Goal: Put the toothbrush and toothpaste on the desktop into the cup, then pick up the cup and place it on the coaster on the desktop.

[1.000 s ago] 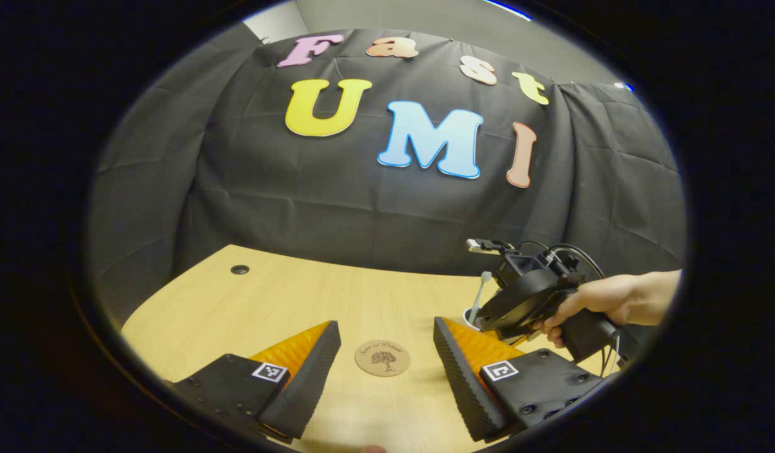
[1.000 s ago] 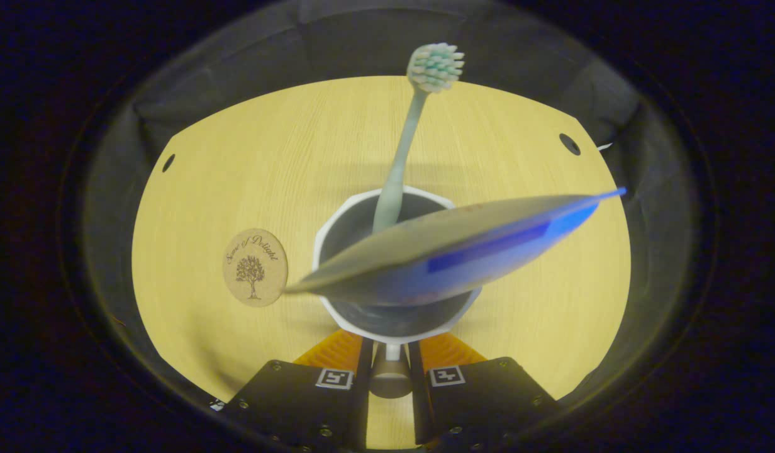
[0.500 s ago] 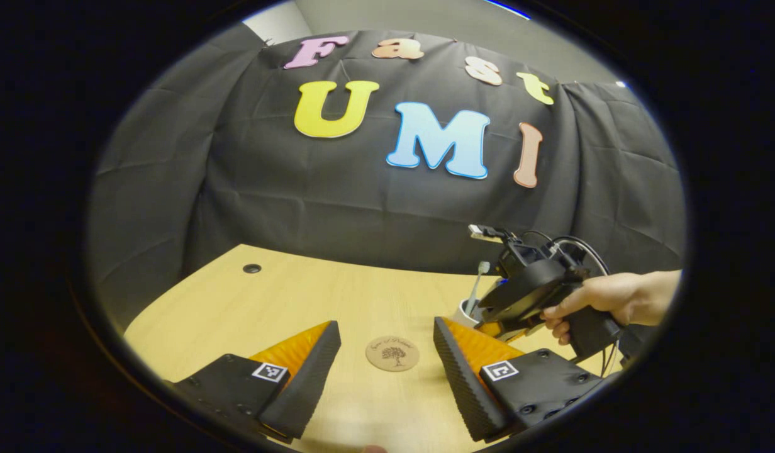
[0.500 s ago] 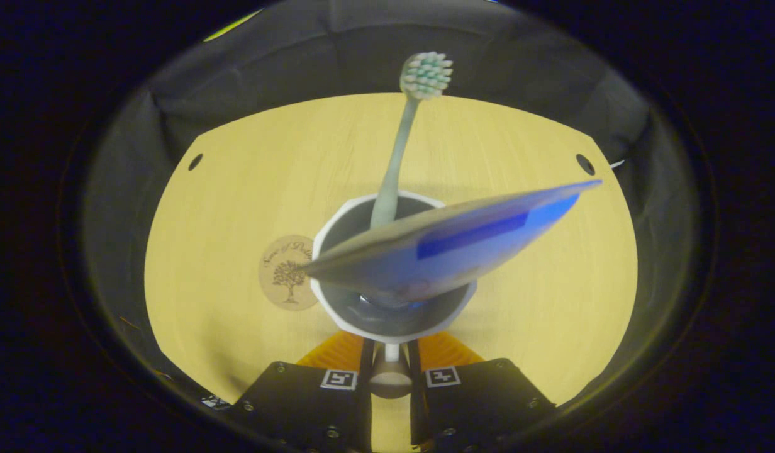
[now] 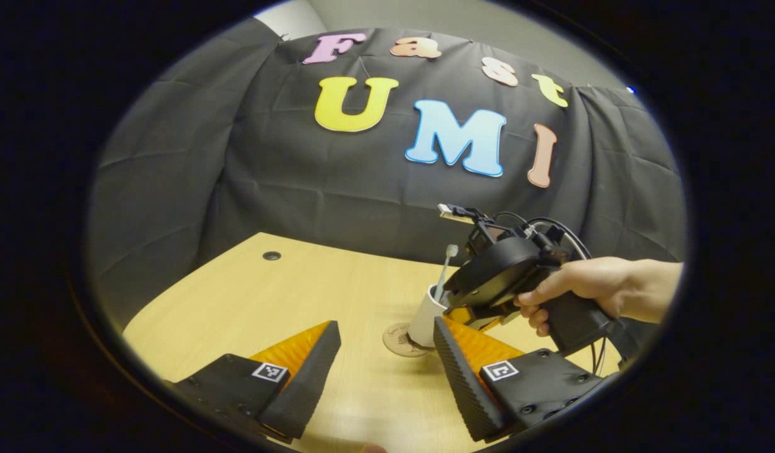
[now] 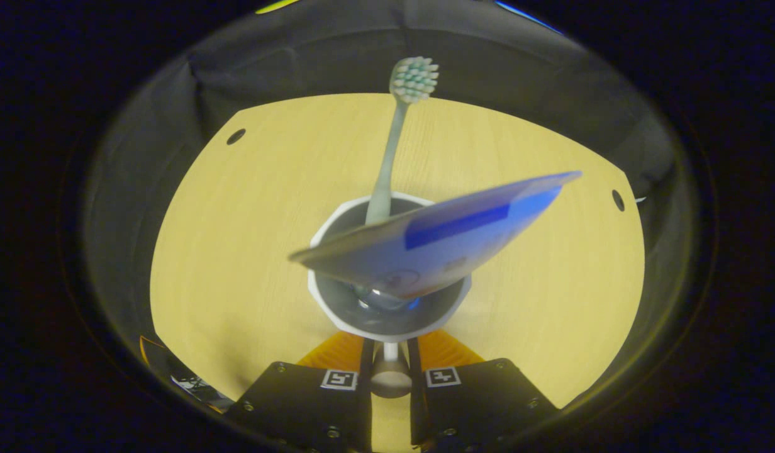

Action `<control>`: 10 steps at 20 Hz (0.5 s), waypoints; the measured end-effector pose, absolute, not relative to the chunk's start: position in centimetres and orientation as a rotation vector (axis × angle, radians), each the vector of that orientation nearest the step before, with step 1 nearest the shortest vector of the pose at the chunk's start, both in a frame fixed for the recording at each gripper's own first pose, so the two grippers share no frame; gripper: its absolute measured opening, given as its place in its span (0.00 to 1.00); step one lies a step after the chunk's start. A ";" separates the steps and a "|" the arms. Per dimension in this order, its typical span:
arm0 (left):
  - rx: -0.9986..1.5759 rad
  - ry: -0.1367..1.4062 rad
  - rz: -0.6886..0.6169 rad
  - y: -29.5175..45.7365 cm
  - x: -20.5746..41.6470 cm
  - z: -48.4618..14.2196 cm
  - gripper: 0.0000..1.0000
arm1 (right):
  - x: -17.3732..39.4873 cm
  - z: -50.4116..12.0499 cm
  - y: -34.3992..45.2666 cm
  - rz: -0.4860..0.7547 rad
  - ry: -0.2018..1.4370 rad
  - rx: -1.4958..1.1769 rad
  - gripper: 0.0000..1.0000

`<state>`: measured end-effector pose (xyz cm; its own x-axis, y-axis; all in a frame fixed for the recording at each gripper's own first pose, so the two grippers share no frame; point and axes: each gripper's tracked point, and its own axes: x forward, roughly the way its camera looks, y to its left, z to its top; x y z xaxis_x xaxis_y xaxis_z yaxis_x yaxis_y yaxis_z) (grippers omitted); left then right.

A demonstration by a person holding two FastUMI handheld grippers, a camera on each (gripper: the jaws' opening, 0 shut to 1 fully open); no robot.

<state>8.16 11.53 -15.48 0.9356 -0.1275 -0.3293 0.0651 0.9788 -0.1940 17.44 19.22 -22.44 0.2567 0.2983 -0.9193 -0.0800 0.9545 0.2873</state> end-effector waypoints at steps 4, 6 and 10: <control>-0.185 0.348 -0.086 12.3 8.1 -15.5 0.96 | 17.6 -22.4 21.1 0.287 1.312 0.175 0.21; -0.187 0.349 -0.084 12.4 8.0 -15.7 0.96 | 17.8 -22.7 21.1 0.285 1.315 0.157 0.24; -0.185 0.343 -0.080 12.8 8.1 -15.6 0.96 | 17.7 -22.7 21.4 0.273 1.319 0.132 0.28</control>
<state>8.09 12.77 -15.56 0.9389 -0.1091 -0.3264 0.0466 0.9800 -0.1937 17.67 21.43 -22.71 0.2227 0.2716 -0.9363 -0.1225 0.9606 0.2495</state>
